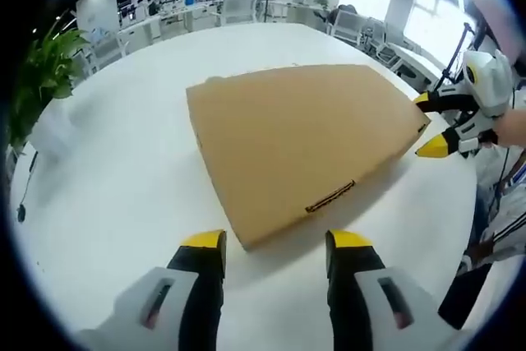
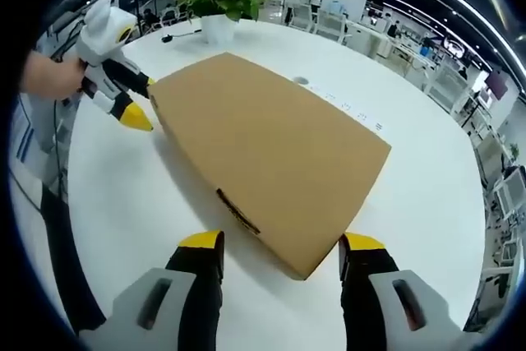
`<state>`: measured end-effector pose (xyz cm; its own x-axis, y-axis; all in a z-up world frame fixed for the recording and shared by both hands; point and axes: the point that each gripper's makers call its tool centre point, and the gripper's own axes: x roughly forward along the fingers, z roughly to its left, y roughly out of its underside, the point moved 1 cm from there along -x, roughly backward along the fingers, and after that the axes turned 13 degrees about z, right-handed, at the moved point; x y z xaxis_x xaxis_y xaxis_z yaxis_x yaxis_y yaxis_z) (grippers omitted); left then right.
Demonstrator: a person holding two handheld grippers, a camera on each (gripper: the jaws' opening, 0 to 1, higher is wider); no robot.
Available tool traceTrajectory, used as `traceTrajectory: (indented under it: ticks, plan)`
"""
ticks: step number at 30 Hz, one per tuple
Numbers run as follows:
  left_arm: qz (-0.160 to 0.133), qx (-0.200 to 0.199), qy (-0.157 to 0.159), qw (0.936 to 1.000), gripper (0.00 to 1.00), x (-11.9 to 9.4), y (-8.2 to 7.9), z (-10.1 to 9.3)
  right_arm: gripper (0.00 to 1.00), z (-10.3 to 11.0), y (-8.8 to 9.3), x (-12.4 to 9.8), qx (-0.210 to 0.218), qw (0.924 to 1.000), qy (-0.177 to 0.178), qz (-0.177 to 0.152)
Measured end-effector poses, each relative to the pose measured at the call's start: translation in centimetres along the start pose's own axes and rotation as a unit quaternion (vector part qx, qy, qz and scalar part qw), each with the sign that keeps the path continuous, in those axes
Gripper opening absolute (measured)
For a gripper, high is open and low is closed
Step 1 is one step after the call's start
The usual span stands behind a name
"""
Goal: Operate the shoe box by opening the lid, removing the specified soft item, and placing it in the target area until the item is outside and the box remains undamaged.
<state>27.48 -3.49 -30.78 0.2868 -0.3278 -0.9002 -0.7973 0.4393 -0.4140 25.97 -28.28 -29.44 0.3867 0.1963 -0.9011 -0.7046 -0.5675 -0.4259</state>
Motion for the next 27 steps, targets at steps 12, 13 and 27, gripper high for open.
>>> traceTrajectory:
  ticks: [12, 13, 27]
  plan:
    - [-0.103, -0.058, 0.034, 0.9924, 0.66, -4.4, -1.6, 1.5, 0.74, -0.2, -1.9, -3.3, 0.039, 0.9965, 0.026, -0.07]
    - [-0.112, -0.062, 0.044, 0.9909, 0.69, -4.8, -1.8, 1.4, 0.76, -0.2, -2.1, -3.8, 0.045, 0.9952, 0.027, -0.082]
    - [-0.194, -0.135, 0.165, 0.9576, 0.99, -9.7, -5.5, 0.2, 0.76, -0.8, -3.0, -7.2, 0.094, 0.9837, 0.019, -0.152]
